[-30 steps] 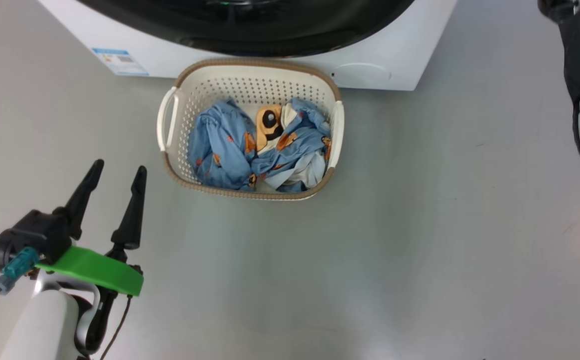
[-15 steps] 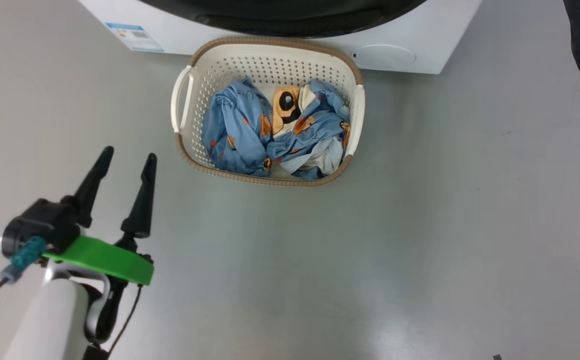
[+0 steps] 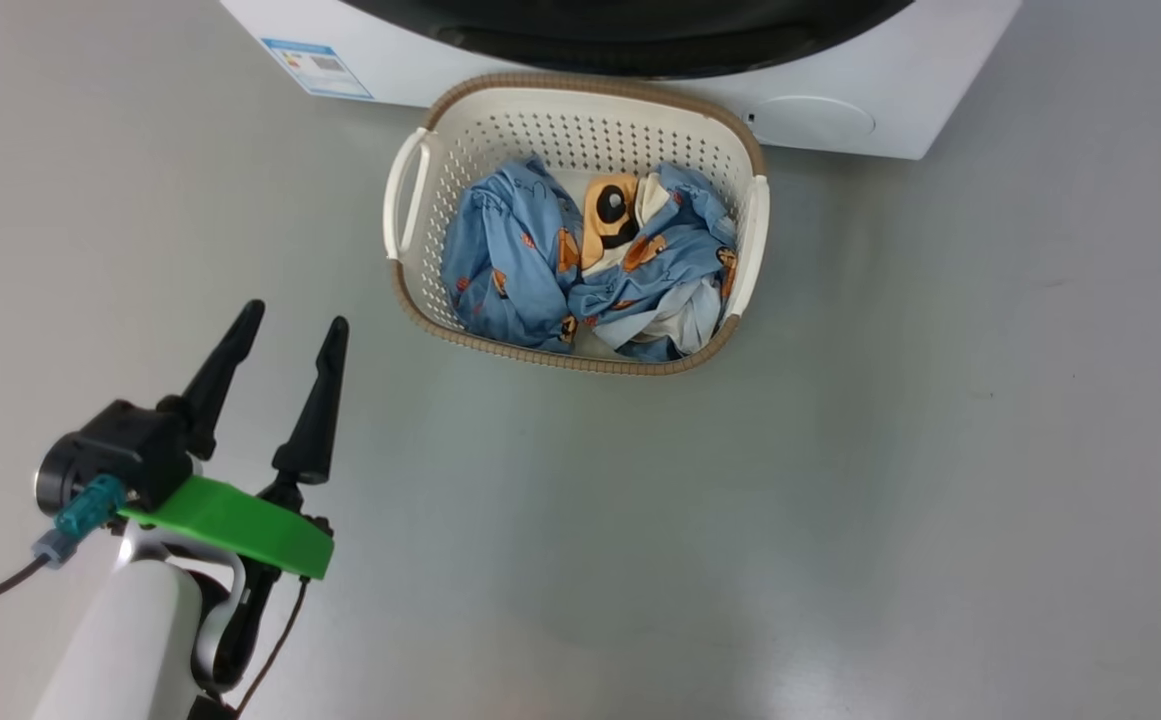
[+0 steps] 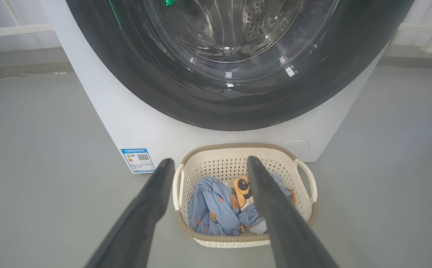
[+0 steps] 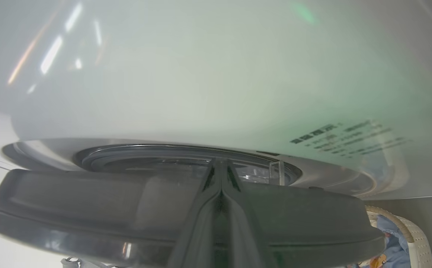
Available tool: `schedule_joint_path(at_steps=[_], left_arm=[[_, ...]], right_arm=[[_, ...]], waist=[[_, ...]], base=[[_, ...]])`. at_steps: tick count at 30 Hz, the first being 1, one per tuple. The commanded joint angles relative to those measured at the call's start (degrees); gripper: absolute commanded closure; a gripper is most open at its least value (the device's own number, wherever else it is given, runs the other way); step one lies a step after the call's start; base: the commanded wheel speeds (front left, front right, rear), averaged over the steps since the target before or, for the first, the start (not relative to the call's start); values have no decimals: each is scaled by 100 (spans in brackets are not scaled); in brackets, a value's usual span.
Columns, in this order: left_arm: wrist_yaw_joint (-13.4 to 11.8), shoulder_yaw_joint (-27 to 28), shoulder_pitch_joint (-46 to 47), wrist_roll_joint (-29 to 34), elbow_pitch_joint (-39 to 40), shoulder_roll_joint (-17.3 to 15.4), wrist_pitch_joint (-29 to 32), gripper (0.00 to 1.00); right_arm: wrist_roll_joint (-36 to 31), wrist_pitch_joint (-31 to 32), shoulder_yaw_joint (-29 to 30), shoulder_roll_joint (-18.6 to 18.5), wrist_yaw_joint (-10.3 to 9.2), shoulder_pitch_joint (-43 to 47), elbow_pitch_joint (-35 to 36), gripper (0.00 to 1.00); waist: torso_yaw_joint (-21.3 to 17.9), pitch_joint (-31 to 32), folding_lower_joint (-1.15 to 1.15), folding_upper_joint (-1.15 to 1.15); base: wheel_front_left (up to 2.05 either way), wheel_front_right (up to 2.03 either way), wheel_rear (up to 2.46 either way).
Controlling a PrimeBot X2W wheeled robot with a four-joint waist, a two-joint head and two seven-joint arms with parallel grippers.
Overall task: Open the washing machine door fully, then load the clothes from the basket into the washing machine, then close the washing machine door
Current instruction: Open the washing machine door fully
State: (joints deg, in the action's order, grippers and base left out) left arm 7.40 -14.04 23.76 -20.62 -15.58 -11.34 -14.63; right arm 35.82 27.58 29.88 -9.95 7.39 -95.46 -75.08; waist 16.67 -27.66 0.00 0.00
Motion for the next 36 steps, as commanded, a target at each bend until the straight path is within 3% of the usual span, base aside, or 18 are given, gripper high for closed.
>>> schedule_joint_path(at_steps=[1,18,36], left_arm=[[9,202,101,-65,104,-203,-37,0],[9,275,87,-26,187,-230,-37,0],[9,398,-162,67,332,-251,-37,0]], right_arm=[[5,86,24,160,10,-197,116,100],[21,1572,212,394,10,169,197,100],[1019,3177,-255,703,10,1939,2272,100]], waist=[[14,11,0,0],[-74,92,0,0],[-277,464,0,0]], base=[[0,0,0],[0,0,0],[0,0,0]])
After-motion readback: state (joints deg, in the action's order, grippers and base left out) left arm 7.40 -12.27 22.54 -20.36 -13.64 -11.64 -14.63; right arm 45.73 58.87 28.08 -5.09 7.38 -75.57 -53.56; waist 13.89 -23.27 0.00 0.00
